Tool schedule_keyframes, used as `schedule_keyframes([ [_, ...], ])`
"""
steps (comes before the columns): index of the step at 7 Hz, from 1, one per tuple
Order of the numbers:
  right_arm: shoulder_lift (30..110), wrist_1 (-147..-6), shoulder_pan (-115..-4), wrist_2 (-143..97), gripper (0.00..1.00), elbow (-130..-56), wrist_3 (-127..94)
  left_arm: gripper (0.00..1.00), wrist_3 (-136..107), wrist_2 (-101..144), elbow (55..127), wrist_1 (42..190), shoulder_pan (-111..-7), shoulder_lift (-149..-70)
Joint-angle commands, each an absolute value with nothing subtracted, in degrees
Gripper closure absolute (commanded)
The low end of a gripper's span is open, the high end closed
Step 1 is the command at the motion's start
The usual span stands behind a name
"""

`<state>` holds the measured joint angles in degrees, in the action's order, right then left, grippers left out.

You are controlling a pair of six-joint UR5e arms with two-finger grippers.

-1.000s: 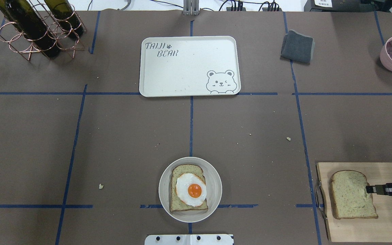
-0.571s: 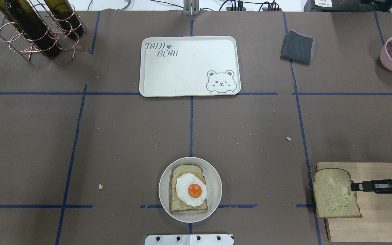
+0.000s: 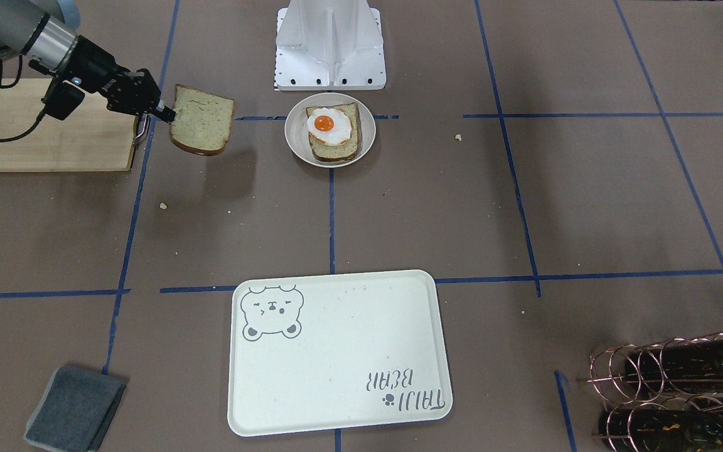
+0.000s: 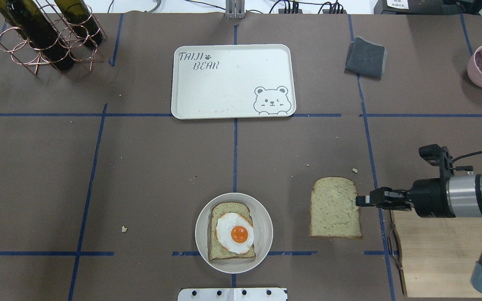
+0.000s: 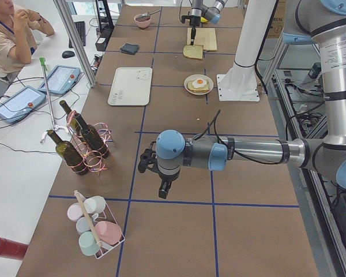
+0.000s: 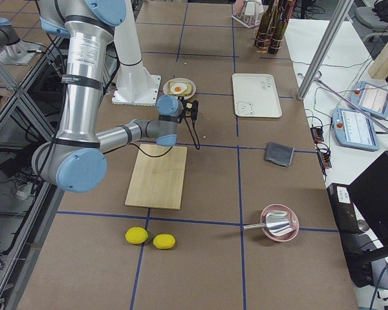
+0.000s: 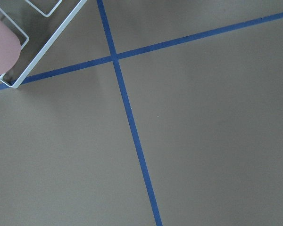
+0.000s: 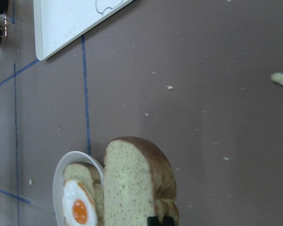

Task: Make sandwich and place on tray
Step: 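Lift the bread slice with the right gripper and carry it over the egg toast, then lower the bread onto the egg toast and open the right gripper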

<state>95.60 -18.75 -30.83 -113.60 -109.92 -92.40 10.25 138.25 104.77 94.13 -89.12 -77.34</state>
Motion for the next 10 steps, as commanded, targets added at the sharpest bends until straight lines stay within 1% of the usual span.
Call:
schedule_keyframes([
  [1,83.46,-27.82,-25.27,-107.63,1.00,-109.86,-93.60,0.00,10.20,138.25,104.77,94.13,-89.12,-77.43],
  [2,79.15,-31.17,-19.05,-100.18,1.00,-109.43,-93.52,0.00,10.28,138.25,104.68,94.13,-89.12,-77.43],
  [3,76.14,-33.81,-15.42,-95.24,1.00,-108.12,-93.52,0.00,10.28,138.25,104.68,94.13,-89.12,-77.43],
  [5,74.02,-33.93,-14.15,-93.61,1.00,-104.70,-93.52,0.00,10.20,138.25,104.50,94.13,-89.12,-77.34],
  [7,74.00,-33.93,-13.45,-93.16,1.00,-103.80,-93.17,0.00,10.28,138.25,104.50,94.13,-89.12,-77.34],
  [8,74.09,-34.01,-13.10,-92.90,0.97,-103.54,-93.08,0.00,10.28,138.25,104.41,94.13,-89.12,-77.34],
  [9,73.92,-35.23,-13.01,-91.33,0.01,-103.71,-92.90,0.00,10.20,138.25,104.41,94.13,-89.12,-77.34],
  [10,73.92,-37.85,-13.18,-91.23,0.00,-104.67,-92.73,0.00,10.20,138.25,104.33,94.13,-89.12,-77.34],
])
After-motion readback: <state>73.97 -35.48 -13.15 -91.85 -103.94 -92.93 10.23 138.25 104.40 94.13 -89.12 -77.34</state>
